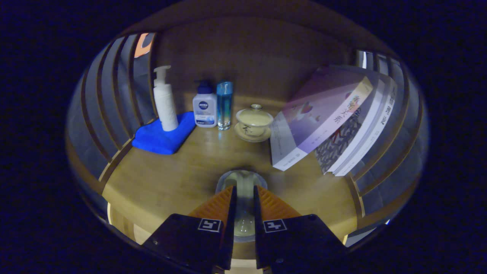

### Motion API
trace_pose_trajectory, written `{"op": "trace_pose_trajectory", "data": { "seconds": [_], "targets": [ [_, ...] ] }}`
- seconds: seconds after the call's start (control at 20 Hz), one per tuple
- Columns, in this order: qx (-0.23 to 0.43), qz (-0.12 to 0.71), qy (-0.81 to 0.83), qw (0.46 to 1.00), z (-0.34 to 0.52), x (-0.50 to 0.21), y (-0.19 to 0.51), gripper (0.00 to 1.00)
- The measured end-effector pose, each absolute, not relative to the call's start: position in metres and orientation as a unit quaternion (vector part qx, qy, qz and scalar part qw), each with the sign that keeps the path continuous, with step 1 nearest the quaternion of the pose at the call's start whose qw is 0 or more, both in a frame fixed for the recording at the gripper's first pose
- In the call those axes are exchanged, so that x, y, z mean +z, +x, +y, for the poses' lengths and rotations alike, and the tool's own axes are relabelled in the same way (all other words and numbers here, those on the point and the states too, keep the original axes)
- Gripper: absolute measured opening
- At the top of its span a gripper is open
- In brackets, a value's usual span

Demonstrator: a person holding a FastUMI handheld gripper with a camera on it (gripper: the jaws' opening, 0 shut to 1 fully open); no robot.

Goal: Pull open the drawer, take out the items inside it, and place them on the countertop above the cabinet.

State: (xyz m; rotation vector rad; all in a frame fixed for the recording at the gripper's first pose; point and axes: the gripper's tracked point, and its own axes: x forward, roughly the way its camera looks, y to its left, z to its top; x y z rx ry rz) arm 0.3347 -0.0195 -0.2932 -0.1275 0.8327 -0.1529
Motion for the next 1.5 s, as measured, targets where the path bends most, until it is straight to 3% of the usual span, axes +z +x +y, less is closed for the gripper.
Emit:
{"op": "trace_pose_trajectory", "data": {
  "seconds": [0.05,0.2,0.35,0.5,0.8,0.9,1.2,1.5],
  "targets": [
    [-0.070,0.401,-0.062,0.911,-0.017,-0.294,0.334,0.27],
    [-0.065,0.392,-0.063,0.915,-0.009,-0.283,0.330,0.50],
    [-0.054,0.371,-0.060,0.925,0.001,-0.268,0.316,0.53],
    [-0.025,0.373,-0.057,0.926,0.015,-0.262,0.285,0.81],
    [0.013,0.326,-0.056,0.943,0.034,-0.227,0.229,0.82],
    [0.027,0.311,-0.066,0.948,0.038,-0.220,0.204,0.89],
    [0.048,0.264,-0.025,0.963,0.048,-0.206,0.133,0.94],
    [0.033,0.219,-0.031,0.975,0.052,-0.216,0.076,0.95]
  ]
}}
